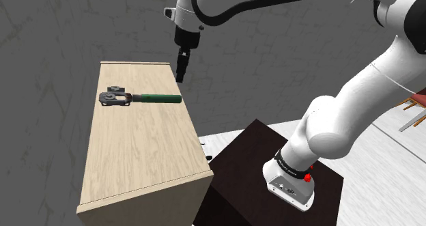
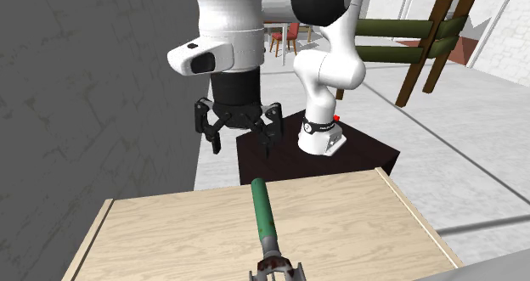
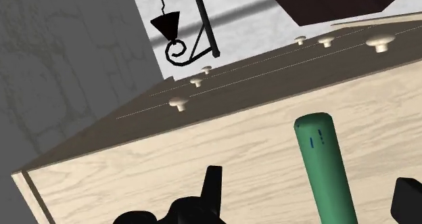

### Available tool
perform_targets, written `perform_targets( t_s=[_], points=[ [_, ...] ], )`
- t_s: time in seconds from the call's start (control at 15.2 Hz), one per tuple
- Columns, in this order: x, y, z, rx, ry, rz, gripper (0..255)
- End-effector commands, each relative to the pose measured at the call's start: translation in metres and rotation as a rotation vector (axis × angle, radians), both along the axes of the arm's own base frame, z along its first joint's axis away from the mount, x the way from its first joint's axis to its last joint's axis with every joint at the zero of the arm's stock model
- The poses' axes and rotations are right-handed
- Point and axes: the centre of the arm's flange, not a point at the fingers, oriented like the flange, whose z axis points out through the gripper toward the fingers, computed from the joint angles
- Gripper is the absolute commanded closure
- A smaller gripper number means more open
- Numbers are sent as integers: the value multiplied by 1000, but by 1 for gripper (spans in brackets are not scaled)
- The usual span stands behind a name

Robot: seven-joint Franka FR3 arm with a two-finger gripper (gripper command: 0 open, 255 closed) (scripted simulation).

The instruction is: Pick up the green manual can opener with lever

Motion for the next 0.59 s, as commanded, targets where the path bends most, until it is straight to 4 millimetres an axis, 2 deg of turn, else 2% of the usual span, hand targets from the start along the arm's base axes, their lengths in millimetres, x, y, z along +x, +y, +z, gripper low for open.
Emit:
perform_targets(
  t_s=[0.0,0.53],
  points=[
    [7,25,-9,3,-12,71,0],
    [23,116,-39,10,-53,335,0]
  ],
)
